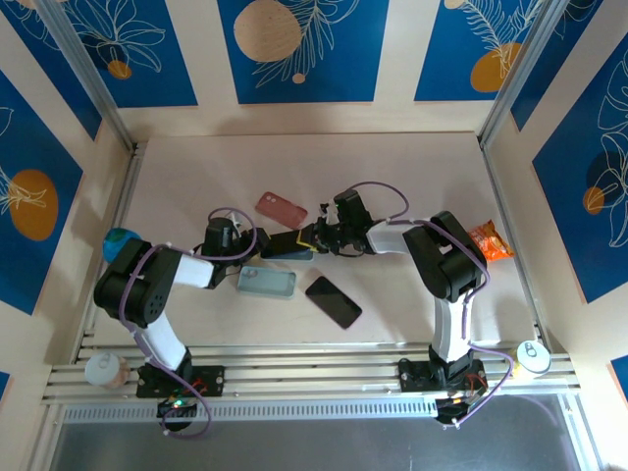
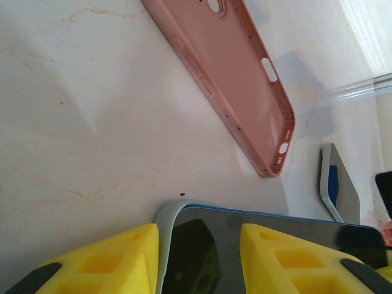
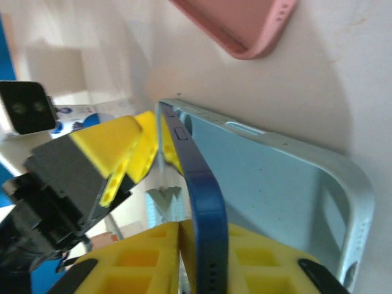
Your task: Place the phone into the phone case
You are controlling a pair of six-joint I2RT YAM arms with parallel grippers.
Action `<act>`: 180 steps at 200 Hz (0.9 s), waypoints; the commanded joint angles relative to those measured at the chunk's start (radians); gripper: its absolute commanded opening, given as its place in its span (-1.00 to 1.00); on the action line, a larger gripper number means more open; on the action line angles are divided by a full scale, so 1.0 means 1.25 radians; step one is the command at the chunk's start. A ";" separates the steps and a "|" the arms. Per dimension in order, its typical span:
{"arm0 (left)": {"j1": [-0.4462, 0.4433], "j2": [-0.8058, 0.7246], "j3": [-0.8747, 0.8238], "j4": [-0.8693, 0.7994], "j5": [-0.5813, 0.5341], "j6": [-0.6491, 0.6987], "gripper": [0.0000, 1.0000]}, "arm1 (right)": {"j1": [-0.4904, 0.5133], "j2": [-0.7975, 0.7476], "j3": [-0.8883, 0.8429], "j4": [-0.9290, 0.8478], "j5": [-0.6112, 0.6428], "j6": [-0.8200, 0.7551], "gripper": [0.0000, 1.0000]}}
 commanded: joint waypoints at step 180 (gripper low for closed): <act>-0.024 -0.063 0.045 -0.026 0.025 0.061 -0.18 | 0.055 0.054 0.285 -0.473 0.163 -0.084 0.57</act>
